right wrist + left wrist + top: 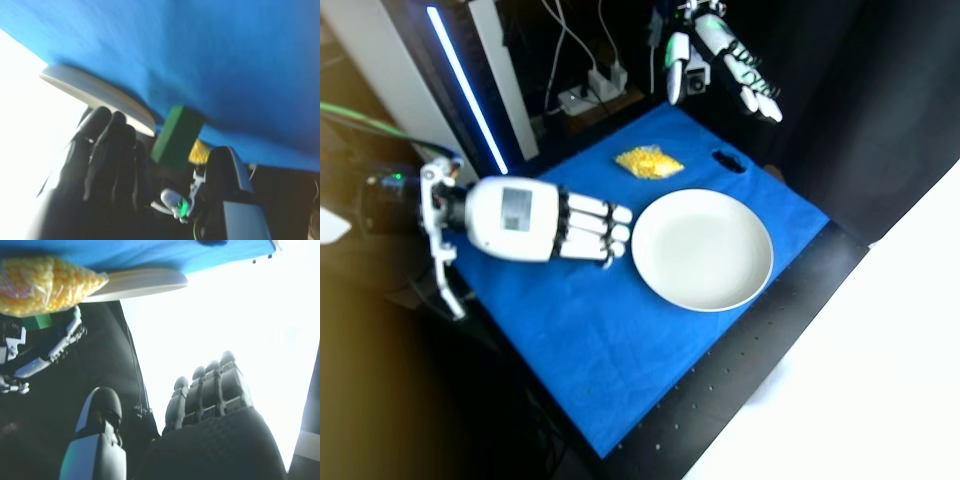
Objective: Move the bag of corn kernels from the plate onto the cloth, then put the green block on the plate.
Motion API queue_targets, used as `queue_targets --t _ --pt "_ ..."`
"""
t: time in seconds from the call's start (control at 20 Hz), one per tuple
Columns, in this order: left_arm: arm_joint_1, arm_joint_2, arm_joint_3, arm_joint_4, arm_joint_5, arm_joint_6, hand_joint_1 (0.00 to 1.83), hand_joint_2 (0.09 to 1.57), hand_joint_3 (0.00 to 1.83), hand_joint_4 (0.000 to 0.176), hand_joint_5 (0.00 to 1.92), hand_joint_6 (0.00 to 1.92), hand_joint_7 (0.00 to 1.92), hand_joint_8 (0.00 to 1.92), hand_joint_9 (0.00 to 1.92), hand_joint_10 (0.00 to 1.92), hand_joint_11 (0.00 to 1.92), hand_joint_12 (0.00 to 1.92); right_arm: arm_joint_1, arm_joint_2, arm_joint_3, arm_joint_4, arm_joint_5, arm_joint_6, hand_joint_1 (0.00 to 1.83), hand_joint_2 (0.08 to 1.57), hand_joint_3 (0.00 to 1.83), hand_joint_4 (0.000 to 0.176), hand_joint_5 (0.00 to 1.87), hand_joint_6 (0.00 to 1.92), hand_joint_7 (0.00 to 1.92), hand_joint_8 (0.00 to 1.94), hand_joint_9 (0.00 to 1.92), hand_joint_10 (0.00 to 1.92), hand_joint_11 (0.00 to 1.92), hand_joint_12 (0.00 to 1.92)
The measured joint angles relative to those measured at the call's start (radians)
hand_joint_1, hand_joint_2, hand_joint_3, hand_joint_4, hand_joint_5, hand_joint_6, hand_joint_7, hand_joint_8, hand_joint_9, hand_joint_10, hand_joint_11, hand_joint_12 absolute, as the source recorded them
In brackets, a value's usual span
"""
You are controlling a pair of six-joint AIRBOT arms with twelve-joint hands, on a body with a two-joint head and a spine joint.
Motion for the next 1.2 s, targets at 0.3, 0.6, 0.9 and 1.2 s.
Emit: queue_targets --t 0.3,0.6,0.9,1.2 --pt "0.000 -0.003 0.000 -0.015 0.003 0.000 0.45 1.28 0.00 0.037 0.00 0.00 0.00 0.00 0.00 0.00 0.00 0.00 0.004 -0.029 0.006 -0.012 -0.011 0.008 0.83 1.20 0.01 0.000 0.41 0.04 0.71 0.06 0.58 0.30 0.05 1.53" --pt "0.002 -0.005 0.000 -0.017 0.001 0.000 0.38 1.30 0.01 0.040 0.00 0.00 0.00 0.00 0.00 0.00 0.00 0.00 0.029 -0.029 0.009 -0.028 -0.017 0.012 1.12 1.23 0.00 0.000 0.76 1.30 0.93 1.86 0.96 1.91 0.92 1.92" --pt "0.005 -0.005 0.000 -0.020 0.000 0.000 0.32 1.33 0.01 0.065 0.00 0.00 0.00 0.00 0.00 0.00 0.00 0.00 0.110 0.008 0.050 -0.145 0.083 0.206 1.20 1.24 0.00 0.000 0.69 1.23 0.90 1.42 1.00 1.50 0.95 1.78" --pt "0.005 -0.013 0.000 -0.023 0.005 0.000 0.35 1.33 0.00 0.097 0.00 0.00 0.00 0.00 0.00 0.00 0.00 0.00 0.167 0.055 0.066 -0.163 0.116 0.211 1.16 1.31 0.01 0.000 0.60 1.51 0.67 1.57 0.88 1.78 0.92 1.91"
